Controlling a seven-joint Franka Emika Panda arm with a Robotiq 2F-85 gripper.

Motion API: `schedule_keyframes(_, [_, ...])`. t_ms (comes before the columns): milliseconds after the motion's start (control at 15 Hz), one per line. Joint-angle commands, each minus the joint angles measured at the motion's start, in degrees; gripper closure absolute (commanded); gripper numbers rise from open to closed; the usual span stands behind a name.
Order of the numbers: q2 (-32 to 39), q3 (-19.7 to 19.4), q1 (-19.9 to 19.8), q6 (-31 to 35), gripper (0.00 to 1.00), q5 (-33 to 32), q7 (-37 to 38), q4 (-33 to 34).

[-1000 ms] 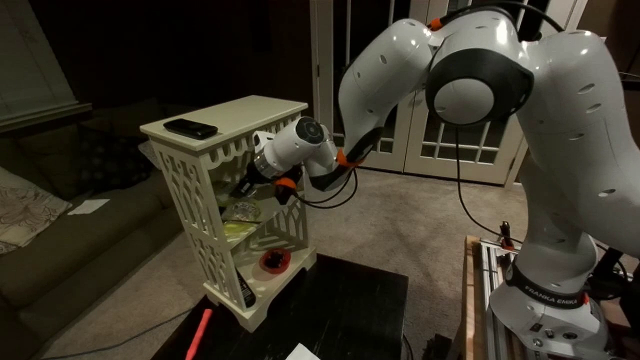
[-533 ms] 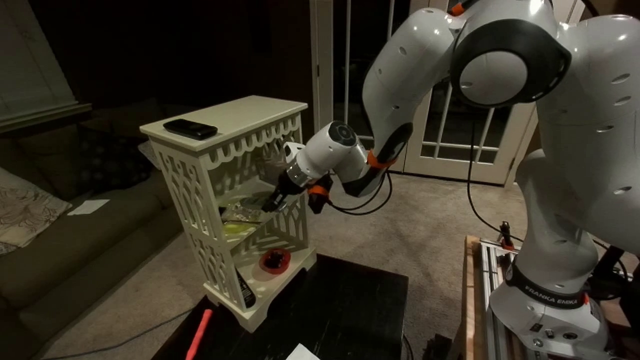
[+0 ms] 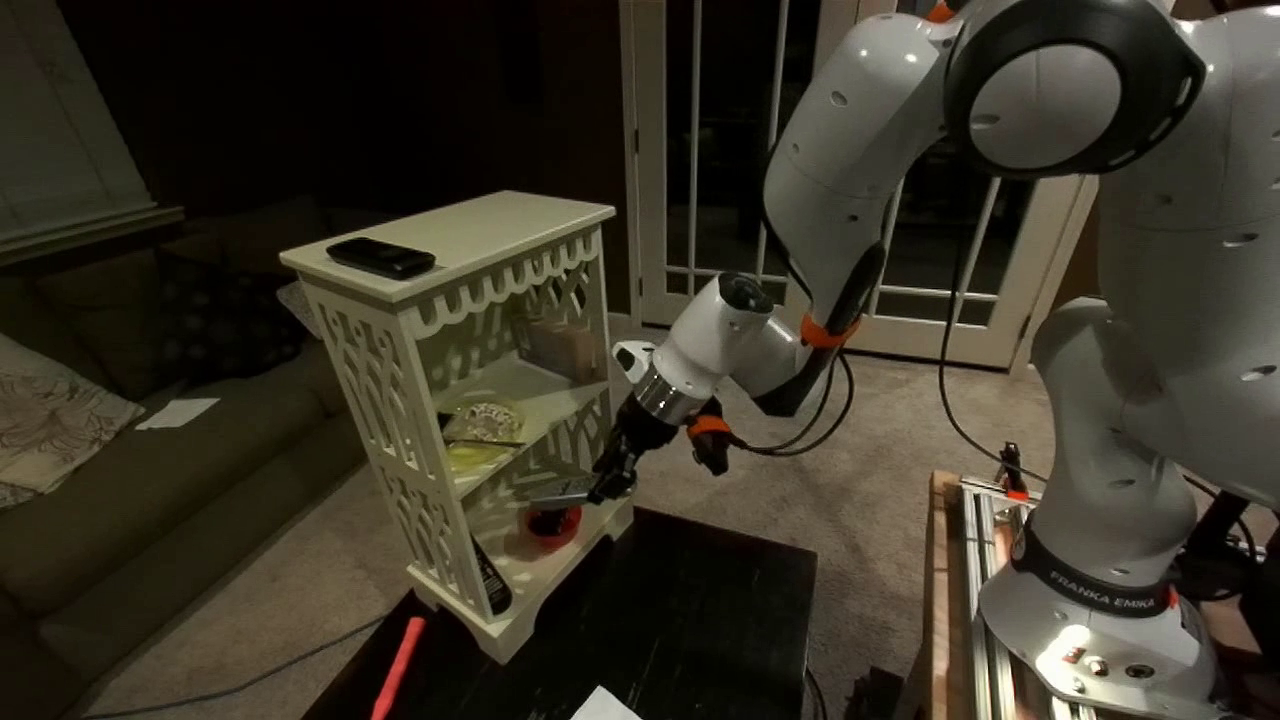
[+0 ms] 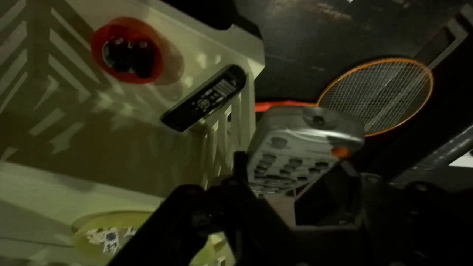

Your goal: Remove the grey remote from the middle shelf and put it in the bottom shelf

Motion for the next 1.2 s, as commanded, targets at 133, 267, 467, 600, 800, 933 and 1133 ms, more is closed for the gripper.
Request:
schedule_keyframes(133, [2.92, 3.71, -2.71, 2.16, 0.69, -5.36, 2.35, -0.05])
schedule_keyframes(267, [4.53, 4.18, -3.09, 2.64, 0.44, -5.36, 2.32, 0.16])
schedule_keyframes(467, [4.16, 3.97, -3.06, 2.64, 0.44, -5.36, 2.31, 0.19])
schedule_keyframes(600, [5.55, 4.48, -3.95, 3.93, 0.69, -5.75, 2.46, 1.01])
schedule_keyframes(800, [11.08, 5.67, -7.48, 7.19, 0.69, -6.79, 2.53, 3.13])
schedule_keyframes(933, [15.71, 6.93, -10.84, 10.10, 0.69, -8.06, 2.54, 5.13])
schedule_keyframes(1133, [23.22, 10.19, -16.84, 16.44, 0.69, -11.71, 3.56, 9.68])
